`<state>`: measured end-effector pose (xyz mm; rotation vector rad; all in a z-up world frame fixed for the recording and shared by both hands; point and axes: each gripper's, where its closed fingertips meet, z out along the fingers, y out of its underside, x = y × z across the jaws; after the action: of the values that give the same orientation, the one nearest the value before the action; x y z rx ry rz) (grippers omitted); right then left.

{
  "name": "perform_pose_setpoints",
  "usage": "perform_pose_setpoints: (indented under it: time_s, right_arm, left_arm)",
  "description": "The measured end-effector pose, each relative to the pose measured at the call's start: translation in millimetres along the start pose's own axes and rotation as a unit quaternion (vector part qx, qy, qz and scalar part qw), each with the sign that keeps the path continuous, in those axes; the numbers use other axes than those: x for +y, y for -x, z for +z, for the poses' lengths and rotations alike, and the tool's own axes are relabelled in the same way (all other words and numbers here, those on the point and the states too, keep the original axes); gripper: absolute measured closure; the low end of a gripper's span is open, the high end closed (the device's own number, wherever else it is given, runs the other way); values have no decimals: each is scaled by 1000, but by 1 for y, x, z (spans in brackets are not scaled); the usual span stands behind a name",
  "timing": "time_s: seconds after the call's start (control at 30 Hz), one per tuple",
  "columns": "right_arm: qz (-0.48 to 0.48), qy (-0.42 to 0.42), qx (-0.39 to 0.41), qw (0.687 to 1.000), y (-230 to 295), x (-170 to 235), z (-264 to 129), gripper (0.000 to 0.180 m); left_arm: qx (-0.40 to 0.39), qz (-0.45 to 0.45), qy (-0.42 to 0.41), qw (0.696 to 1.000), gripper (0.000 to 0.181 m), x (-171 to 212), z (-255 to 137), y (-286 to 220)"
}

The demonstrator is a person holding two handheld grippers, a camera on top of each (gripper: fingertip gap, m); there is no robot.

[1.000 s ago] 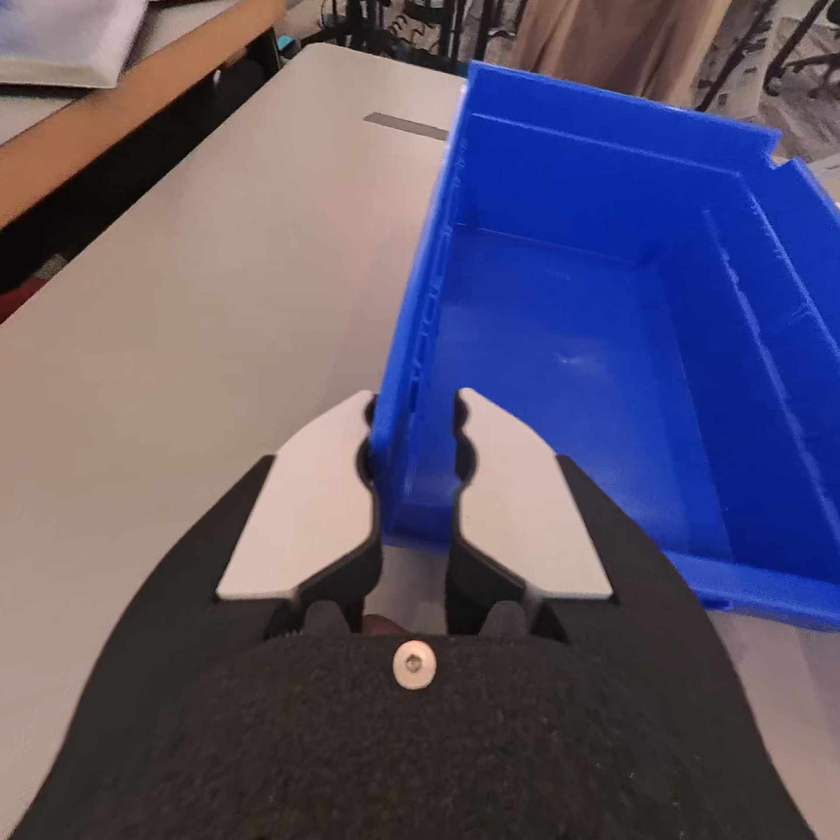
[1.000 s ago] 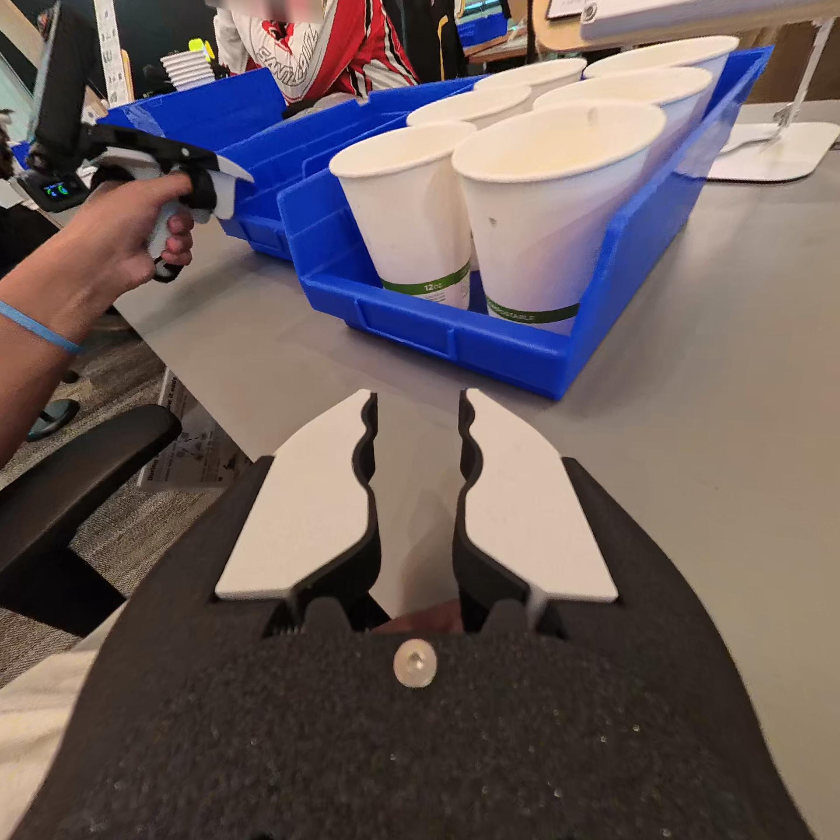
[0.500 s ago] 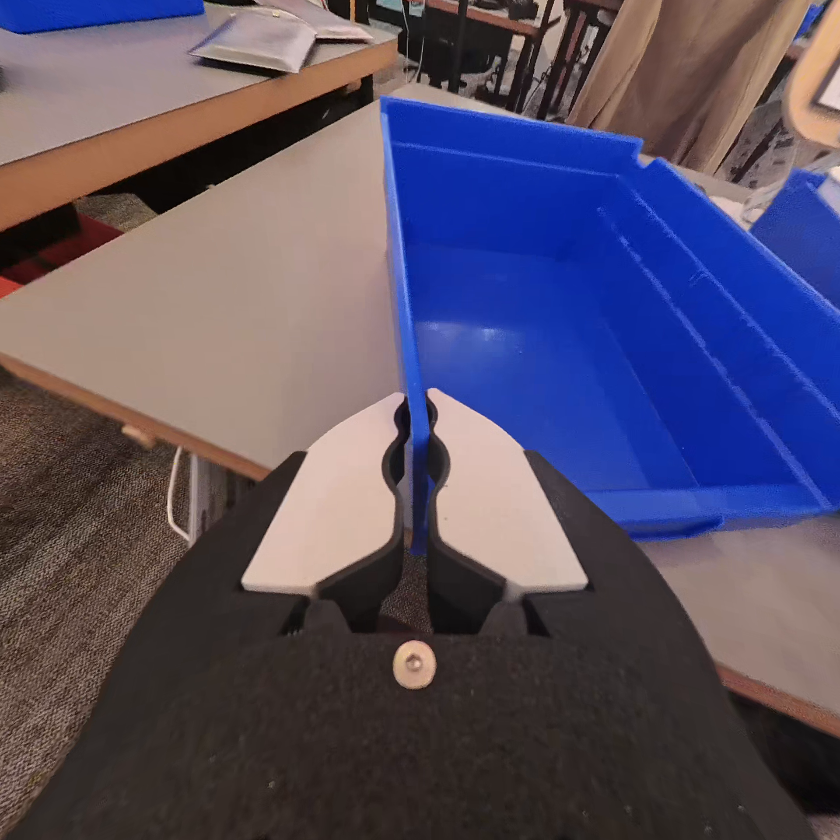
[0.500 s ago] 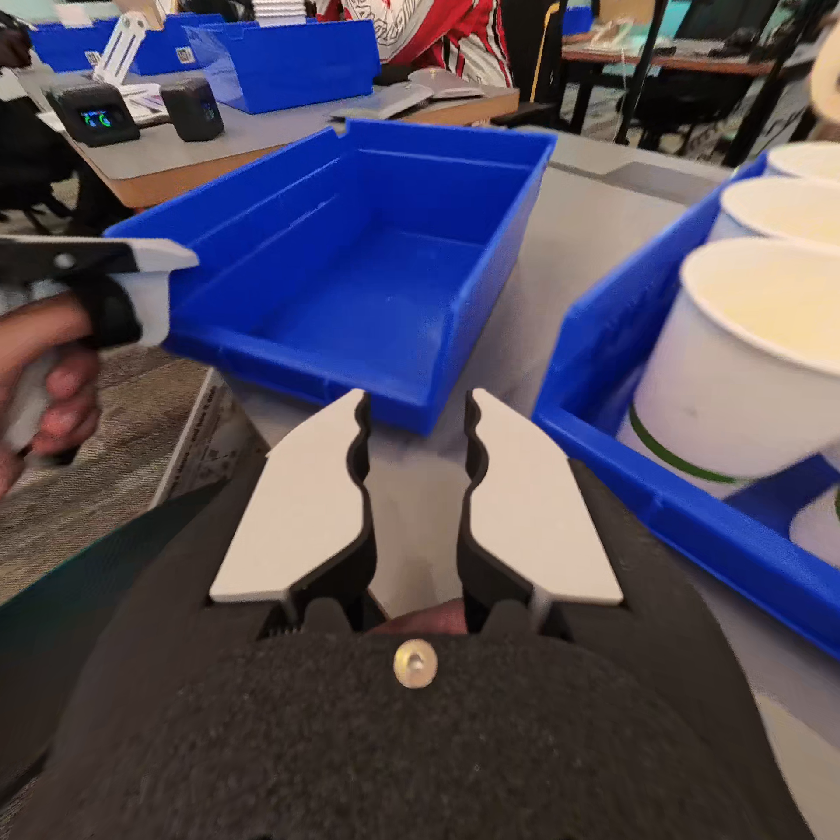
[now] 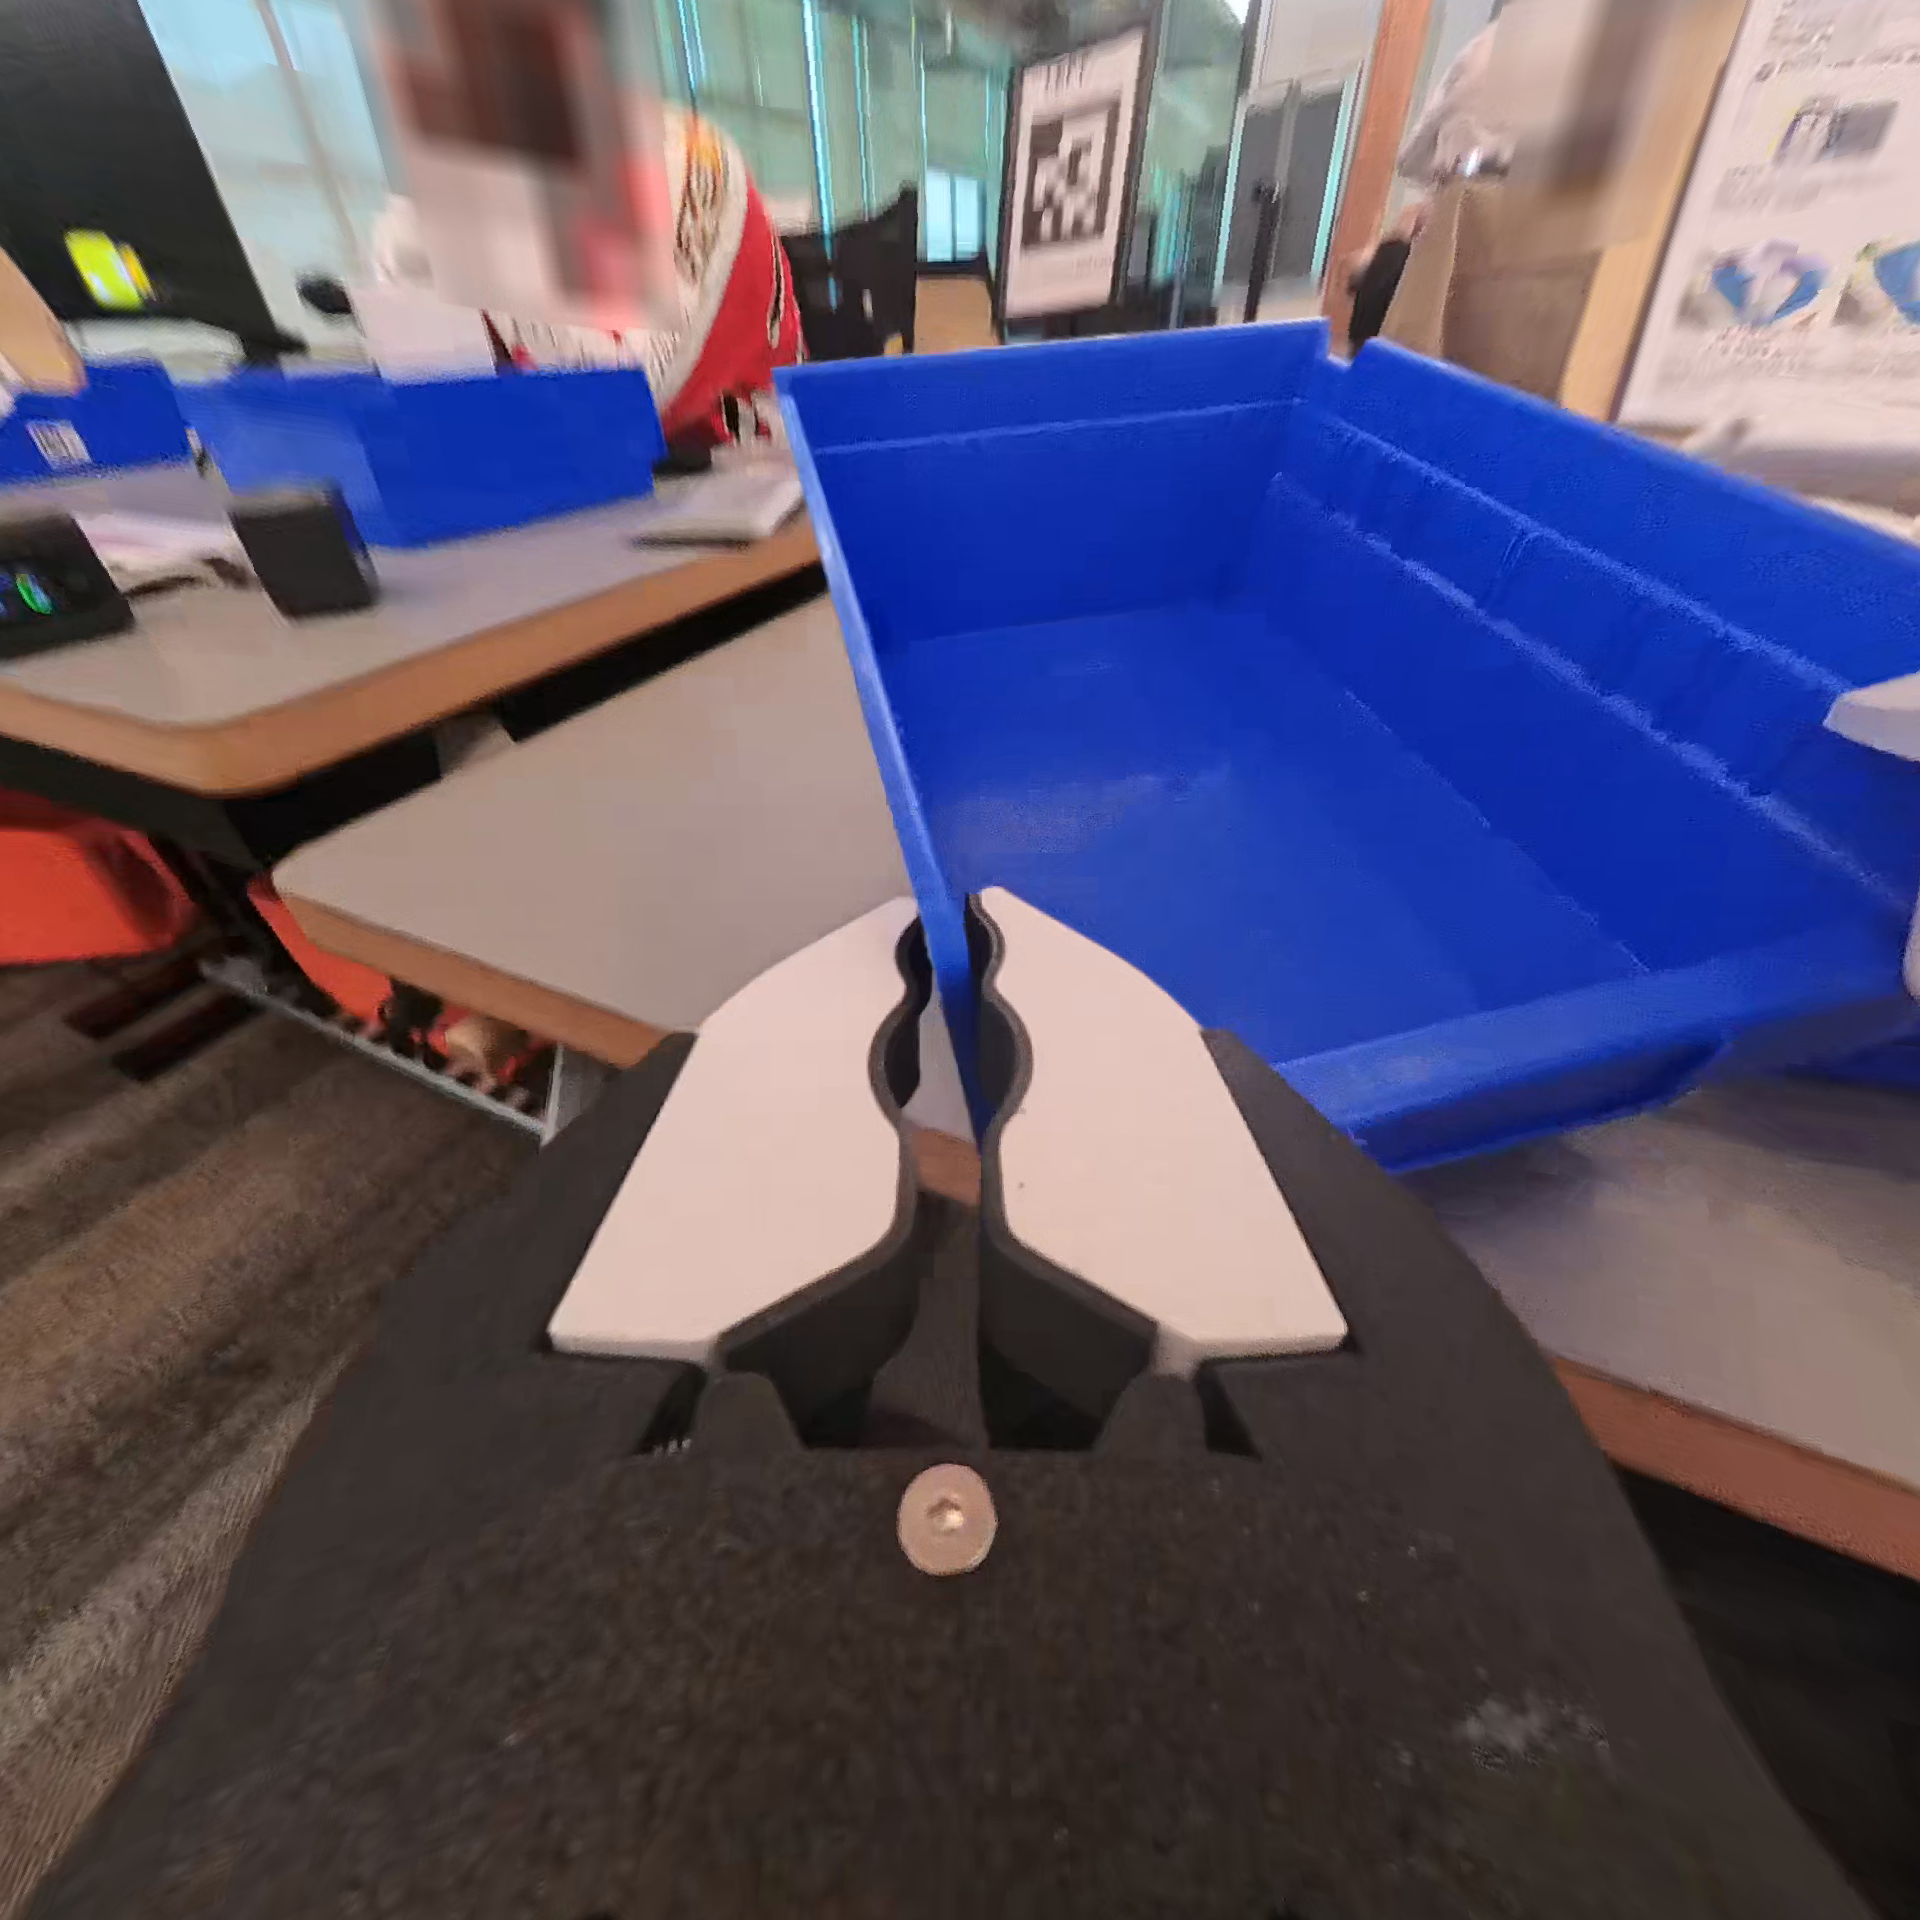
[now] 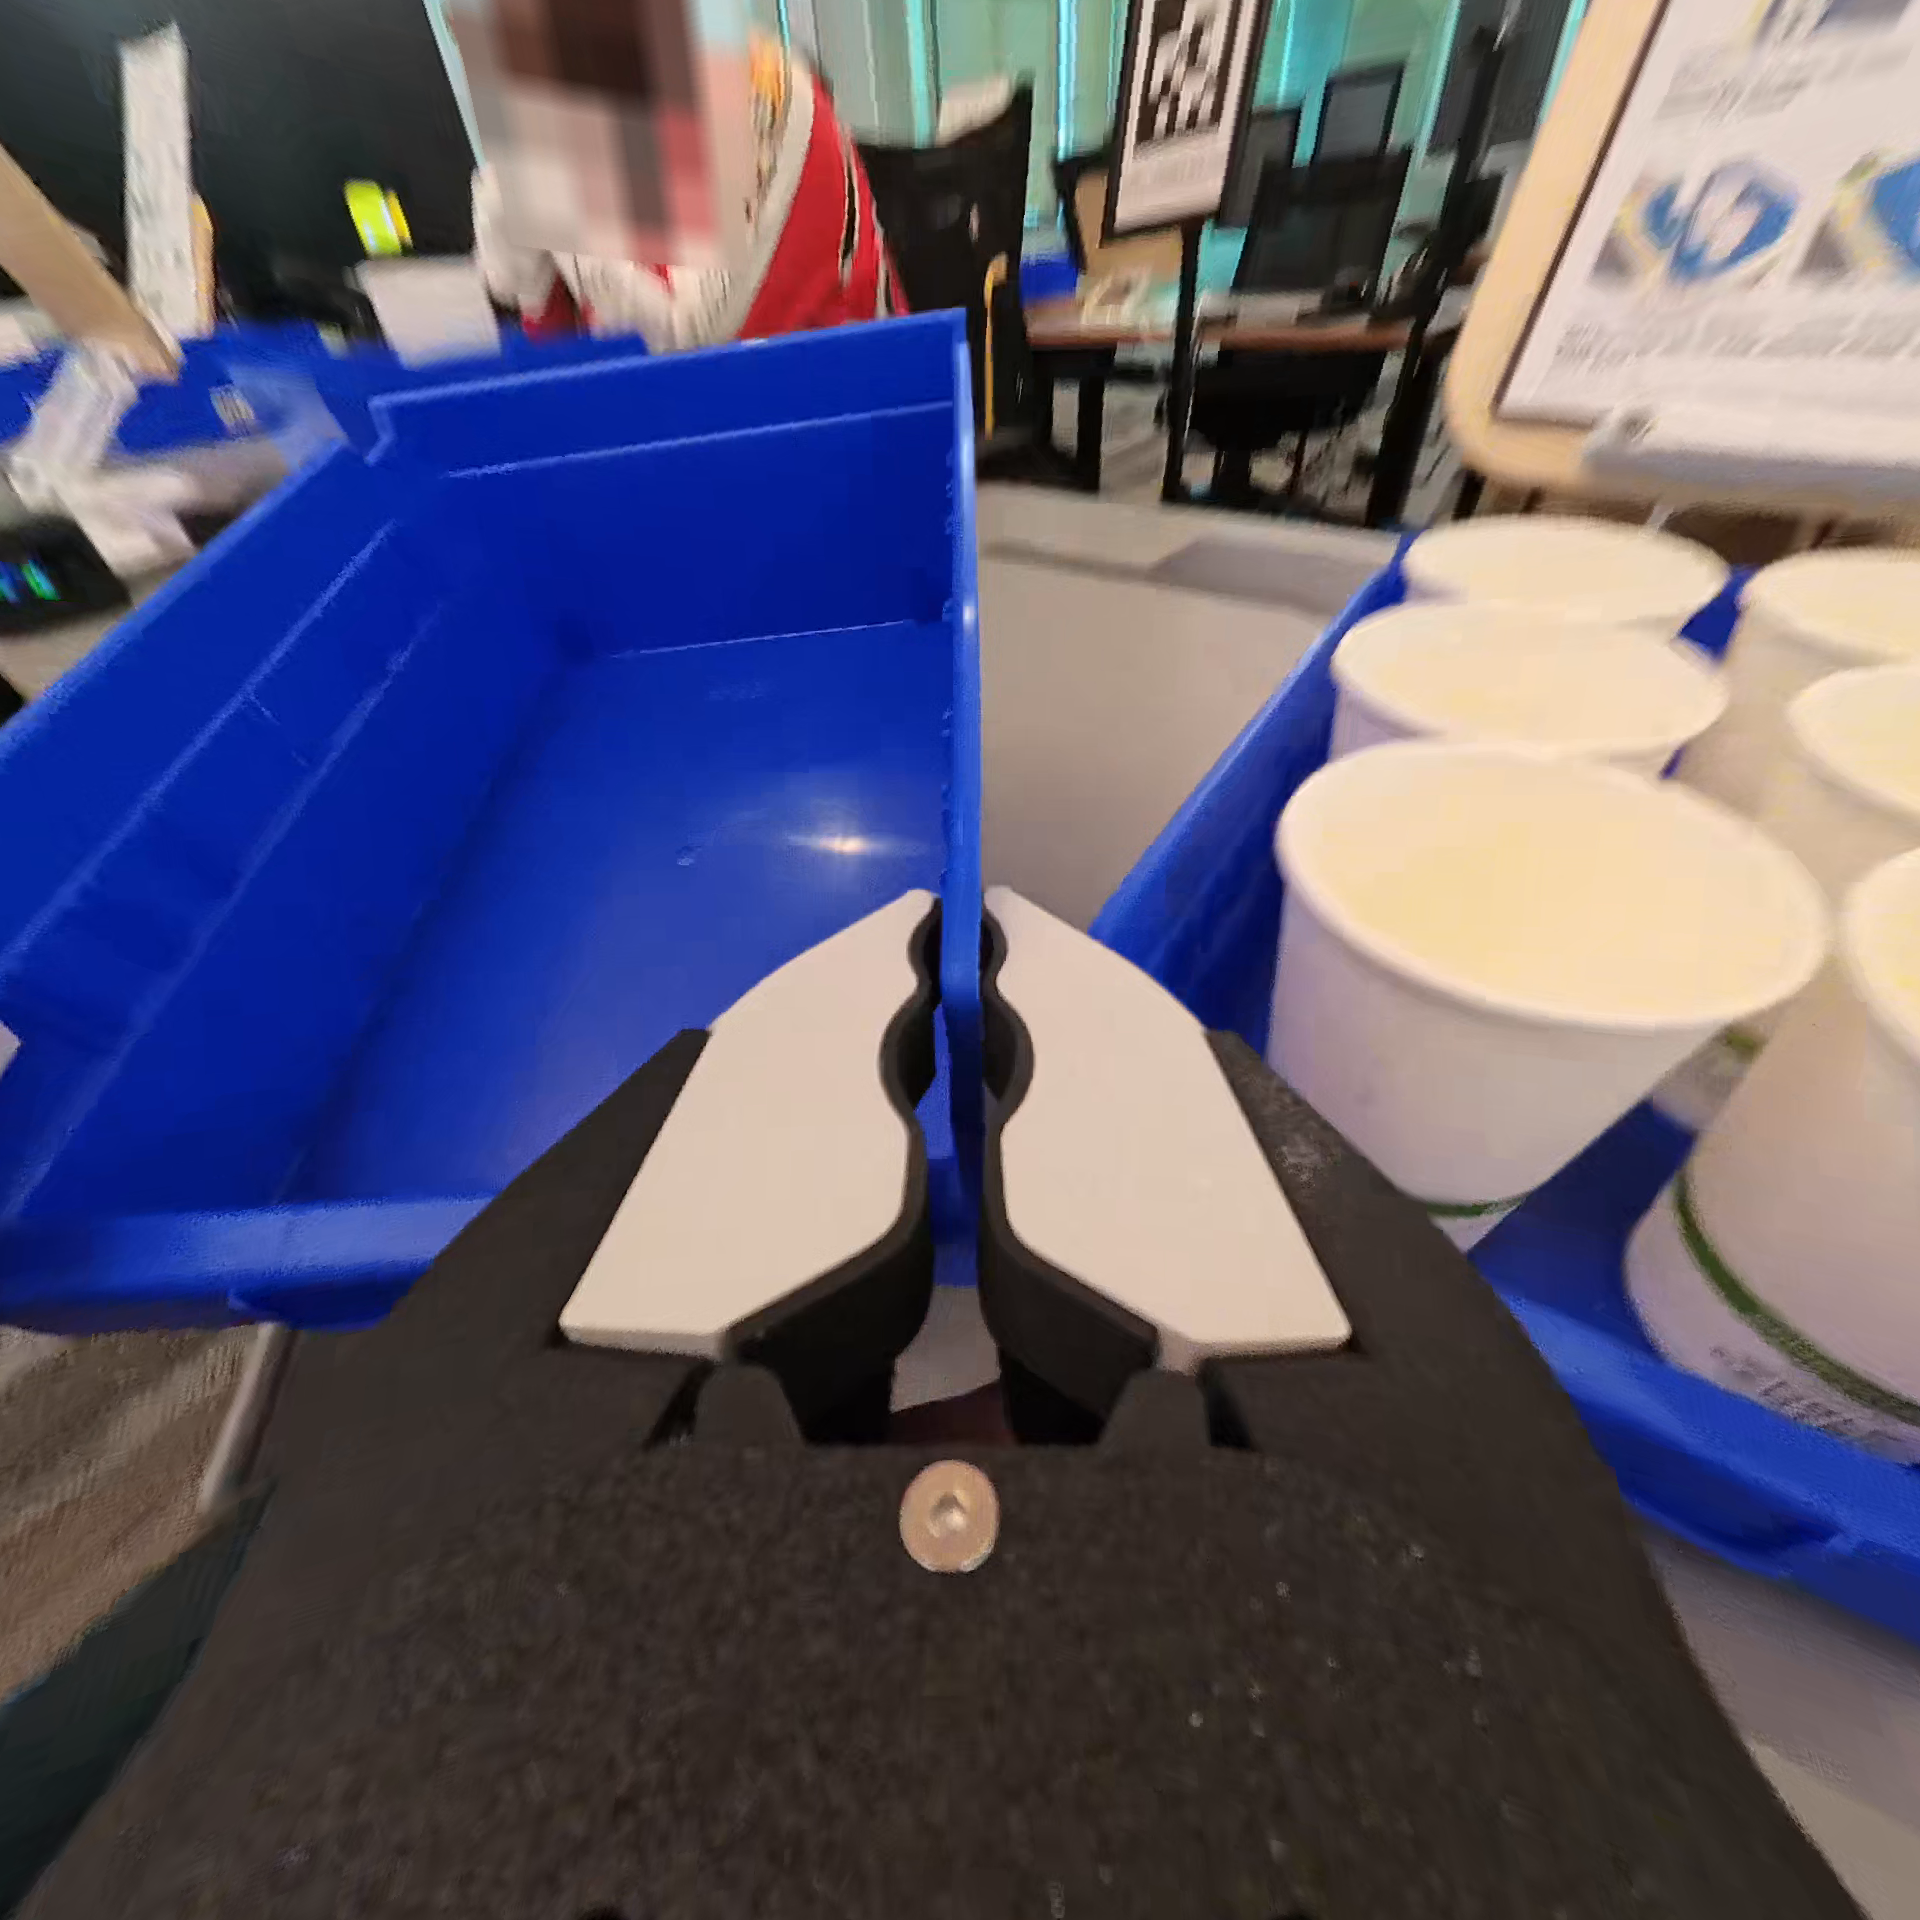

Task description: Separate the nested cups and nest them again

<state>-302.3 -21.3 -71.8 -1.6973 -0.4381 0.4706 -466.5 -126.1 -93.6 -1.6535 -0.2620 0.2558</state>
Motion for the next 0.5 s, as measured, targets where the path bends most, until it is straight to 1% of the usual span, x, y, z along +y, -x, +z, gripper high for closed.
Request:
perform_pose_setpoints:
  time_s: [0.07,0.13,0.23,0.3,0.37,0.43,0.5]
  right_arm:
    - [-6,-48,5,999,-6,-33,-16,176]
    - [-20,-97,22,995,-18,-70,-37,176]
    - [-23,-167,68,983,-54,-125,-79,176]
    - [-21,-201,107,973,-91,-155,-111,176]
    - [-26,-215,162,963,-136,-175,-146,176]
    - [-22,-212,209,954,-188,-181,-181,176]
    - [-10,-200,253,946,-242,-176,-215,176]
  left_arm:
    - [3,0,-46,999,176,-27,-7,-9]
    - [16,3,-90,996,176,-63,-10,-22]
    - [69,4,-147,987,177,-126,-9,-61]
    - [120,4,-180,976,177,-167,-10,-103]
    - [169,8,-193,966,177,-198,-10,-156]
    - [215,19,-195,957,177,-215,-13,-217]
    - [266,20,-188,945,177,-218,-19,-284]
